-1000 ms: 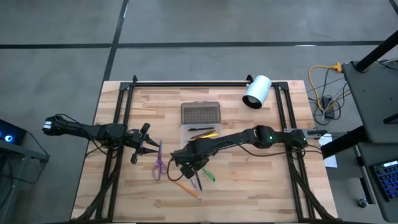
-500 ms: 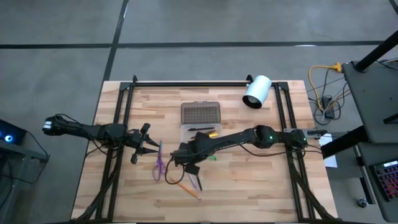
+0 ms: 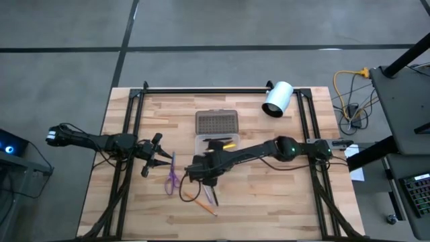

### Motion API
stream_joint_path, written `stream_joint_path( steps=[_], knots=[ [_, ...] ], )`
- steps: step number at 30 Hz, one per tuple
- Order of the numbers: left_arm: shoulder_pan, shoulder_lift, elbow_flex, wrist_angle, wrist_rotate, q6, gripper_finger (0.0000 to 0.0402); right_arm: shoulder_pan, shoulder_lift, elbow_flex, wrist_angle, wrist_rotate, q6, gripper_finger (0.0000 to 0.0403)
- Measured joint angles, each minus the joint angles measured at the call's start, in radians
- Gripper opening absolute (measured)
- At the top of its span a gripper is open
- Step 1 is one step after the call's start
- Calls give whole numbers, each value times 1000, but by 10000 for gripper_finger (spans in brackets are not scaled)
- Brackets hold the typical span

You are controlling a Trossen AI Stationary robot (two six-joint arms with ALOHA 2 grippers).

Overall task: Pick & place school supplies into a supply box
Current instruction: Put the green pen into the supply box

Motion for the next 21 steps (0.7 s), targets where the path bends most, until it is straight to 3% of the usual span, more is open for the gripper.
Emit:
stream_joint_path(
  steps=[15,21],
  knots=[
    [0,0,0,0,0,0,99,21,-1,0,6,274,-172,12],
    [0,0,0,0,0,0,99,9,-1,0,8,293,-188,12]
  ],
)
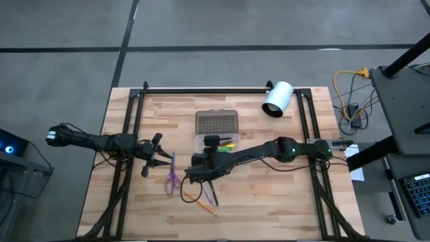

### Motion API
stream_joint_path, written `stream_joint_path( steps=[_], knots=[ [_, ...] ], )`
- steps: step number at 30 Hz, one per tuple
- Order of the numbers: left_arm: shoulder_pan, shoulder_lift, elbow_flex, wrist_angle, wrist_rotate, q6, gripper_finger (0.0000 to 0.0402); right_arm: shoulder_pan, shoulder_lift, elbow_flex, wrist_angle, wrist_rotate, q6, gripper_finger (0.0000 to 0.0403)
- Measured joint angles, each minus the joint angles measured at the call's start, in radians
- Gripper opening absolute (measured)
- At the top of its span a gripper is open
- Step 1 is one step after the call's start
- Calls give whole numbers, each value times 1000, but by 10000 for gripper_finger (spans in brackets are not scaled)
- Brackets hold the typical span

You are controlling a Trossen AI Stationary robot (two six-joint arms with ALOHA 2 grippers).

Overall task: Pick & place school supplies into a supply box
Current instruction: Put the green pen into the supply box, then put the black pen into the supply box

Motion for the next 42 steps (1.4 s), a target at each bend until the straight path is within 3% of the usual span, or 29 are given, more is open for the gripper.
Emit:
stream_joint_path(
  steps=[15,25,31,37,42],
  knots=[
    [0,0,0,0,0,0,99,-3,0,-2,0,0,8,14],
    [0,0,0,0,0,0,99,-2,0,-2,0,-2,12,73],
    [0,0,0,0,0,0,99,-2,0,-2,5,-3,17,84],
    [0,0,0,0,0,0,99,2,0,-2,6,-4,163,75],
    [0,0,0,0,0,0,99,10,0,-2,8,-38,403,68]
  ],
)
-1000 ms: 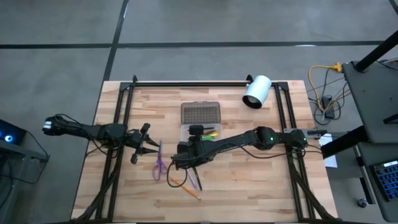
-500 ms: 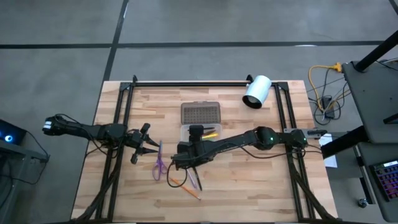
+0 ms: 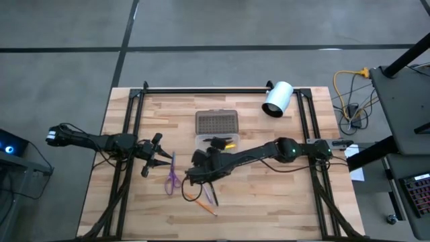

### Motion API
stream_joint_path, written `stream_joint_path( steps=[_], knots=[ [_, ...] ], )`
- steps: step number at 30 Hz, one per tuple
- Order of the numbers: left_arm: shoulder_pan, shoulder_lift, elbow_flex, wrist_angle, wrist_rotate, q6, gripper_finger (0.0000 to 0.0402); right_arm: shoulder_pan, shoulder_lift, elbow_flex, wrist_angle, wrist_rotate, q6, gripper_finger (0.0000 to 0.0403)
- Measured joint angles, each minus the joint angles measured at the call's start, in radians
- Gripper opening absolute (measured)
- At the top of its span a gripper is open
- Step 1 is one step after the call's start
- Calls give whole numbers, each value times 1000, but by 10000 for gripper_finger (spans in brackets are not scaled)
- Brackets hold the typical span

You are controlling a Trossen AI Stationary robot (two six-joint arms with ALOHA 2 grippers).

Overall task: Pick & place school supplies into a supply box
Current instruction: Put the black pen into the supply box

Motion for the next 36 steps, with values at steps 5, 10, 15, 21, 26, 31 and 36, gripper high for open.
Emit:
stream_joint_path(
  steps=[5,10,15,21,26,31,36],
  knots=[
    [0,0,0,0,0,0,99,7,0,0,3,-228,280,70],
    [0,0,0,0,0,0,99,6,0,0,26,-517,620,77],
    [0,0,0,0,0,0,99,7,0,0,34,-569,720,84],
    [0,0,0,0,0,0,99,12,0,0,209,-569,739,84],
    [0,0,0,0,0,0,99,14,0,0,344,-578,741,75],
    [0,0,0,0,0,0,99,14,0,0,330,-647,742,68],
    [0,0,0,0,0,0,99,19,0,0,321,-664,761,72]
  ],
)
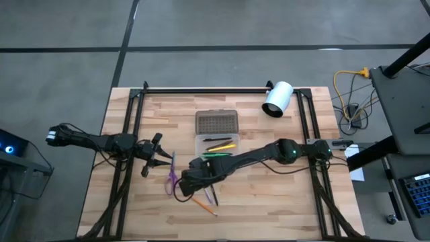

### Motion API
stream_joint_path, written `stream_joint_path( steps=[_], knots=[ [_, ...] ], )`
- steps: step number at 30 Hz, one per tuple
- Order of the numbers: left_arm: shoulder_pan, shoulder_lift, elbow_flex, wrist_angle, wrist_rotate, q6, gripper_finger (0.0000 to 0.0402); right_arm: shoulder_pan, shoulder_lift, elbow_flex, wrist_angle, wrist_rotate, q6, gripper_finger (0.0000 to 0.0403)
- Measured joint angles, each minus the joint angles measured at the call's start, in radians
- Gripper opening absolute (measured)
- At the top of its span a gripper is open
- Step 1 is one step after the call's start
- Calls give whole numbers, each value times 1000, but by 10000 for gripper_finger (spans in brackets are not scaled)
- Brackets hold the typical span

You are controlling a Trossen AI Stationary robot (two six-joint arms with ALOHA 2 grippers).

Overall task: Pick & place school supplies into a supply box
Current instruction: Put the black pen into the supply box

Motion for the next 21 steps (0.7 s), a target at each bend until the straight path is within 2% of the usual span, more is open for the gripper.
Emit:
stream_joint_path(
  steps=[10,21],
  knots=[
    [0,0,0,0,0,0,99,29,0,0,-238,-33,85,81],
    [0,0,0,0,0,0,99,31,35,-1,-252,-29,20,69]
  ],
)
